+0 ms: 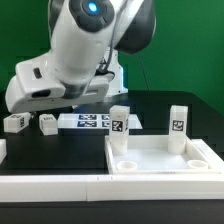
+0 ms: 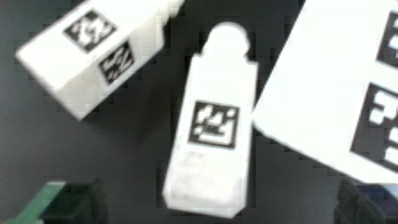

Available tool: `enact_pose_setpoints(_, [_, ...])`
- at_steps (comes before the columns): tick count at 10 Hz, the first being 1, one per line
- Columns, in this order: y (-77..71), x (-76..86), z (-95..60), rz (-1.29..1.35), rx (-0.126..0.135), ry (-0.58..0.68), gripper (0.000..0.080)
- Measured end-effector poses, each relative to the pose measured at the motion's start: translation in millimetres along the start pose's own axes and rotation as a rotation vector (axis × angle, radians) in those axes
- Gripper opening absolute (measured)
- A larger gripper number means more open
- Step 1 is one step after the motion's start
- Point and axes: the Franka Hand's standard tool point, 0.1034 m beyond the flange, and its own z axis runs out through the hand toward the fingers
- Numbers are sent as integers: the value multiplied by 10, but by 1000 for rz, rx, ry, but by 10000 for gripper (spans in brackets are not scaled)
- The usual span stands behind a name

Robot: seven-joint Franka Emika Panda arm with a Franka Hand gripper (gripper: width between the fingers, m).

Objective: Assemble square table

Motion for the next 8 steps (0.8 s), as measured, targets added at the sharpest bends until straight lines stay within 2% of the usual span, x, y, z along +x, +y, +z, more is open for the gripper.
enact_pose_setpoints(2, [26, 17, 30, 3, 3, -15, 649])
enact_pose_setpoints(3, [70, -18, 124, 19, 14, -27, 649])
enact_pose_setpoints(5, [59, -70, 247, 40, 32, -41, 649])
enact_pose_setpoints(8, [68, -77, 259, 41, 35, -41, 649])
